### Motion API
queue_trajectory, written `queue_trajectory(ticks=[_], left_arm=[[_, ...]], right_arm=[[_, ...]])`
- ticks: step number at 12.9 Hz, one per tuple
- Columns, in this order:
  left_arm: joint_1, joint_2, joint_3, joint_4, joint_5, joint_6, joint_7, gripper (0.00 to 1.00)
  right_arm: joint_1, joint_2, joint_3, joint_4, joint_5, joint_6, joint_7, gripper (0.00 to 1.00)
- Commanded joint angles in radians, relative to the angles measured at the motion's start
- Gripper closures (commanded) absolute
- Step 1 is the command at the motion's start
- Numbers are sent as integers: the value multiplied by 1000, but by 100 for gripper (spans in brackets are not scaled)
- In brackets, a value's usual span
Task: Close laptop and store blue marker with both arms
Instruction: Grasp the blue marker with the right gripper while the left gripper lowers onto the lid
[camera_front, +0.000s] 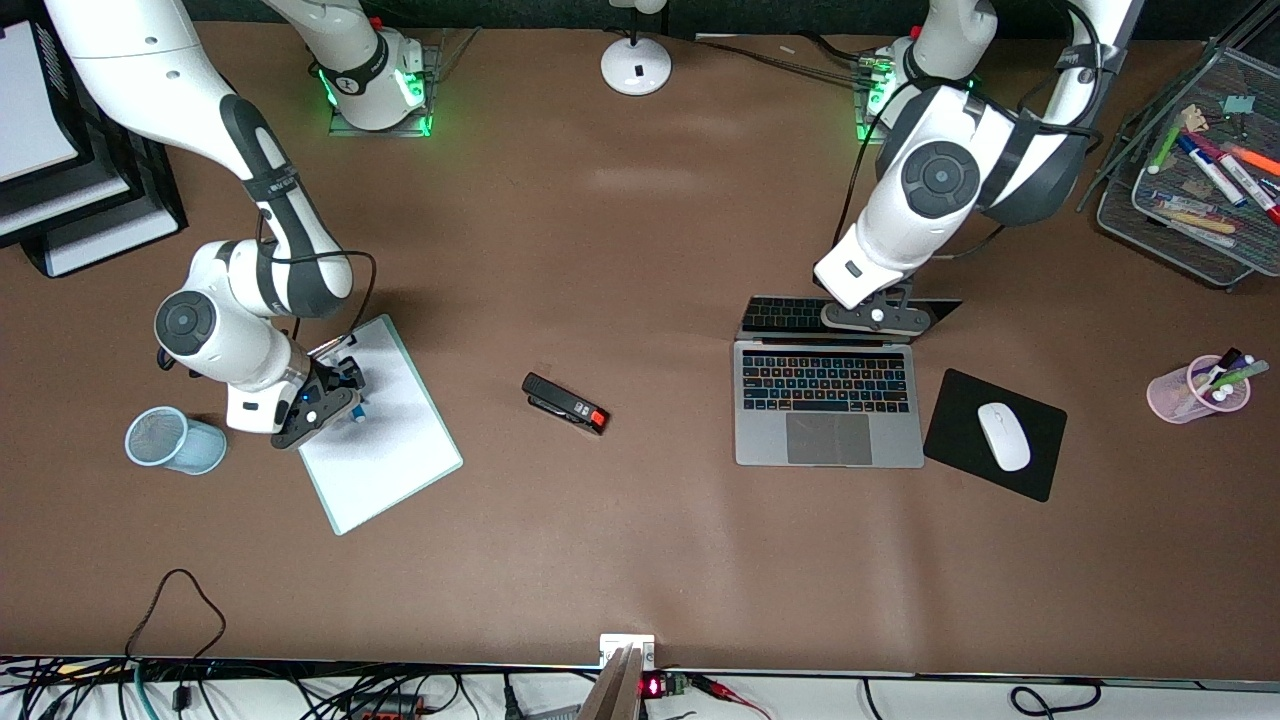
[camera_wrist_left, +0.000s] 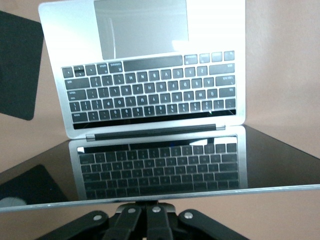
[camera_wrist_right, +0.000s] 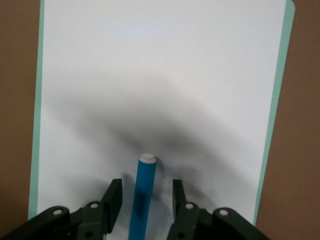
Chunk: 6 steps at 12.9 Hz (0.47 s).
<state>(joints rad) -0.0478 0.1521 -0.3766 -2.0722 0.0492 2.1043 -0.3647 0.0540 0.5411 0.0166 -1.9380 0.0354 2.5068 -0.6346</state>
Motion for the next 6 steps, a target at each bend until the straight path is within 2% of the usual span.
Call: queue_trajectory(ticks=[1,6], left_arm=[[23,7,-10,4,92,54,6,100],[49,47,-10,4,97,183,7,100]], right_arm=[[3,26,-1,24,9,4,-7,54],[4,48,-1,31,9,4,-5,59]])
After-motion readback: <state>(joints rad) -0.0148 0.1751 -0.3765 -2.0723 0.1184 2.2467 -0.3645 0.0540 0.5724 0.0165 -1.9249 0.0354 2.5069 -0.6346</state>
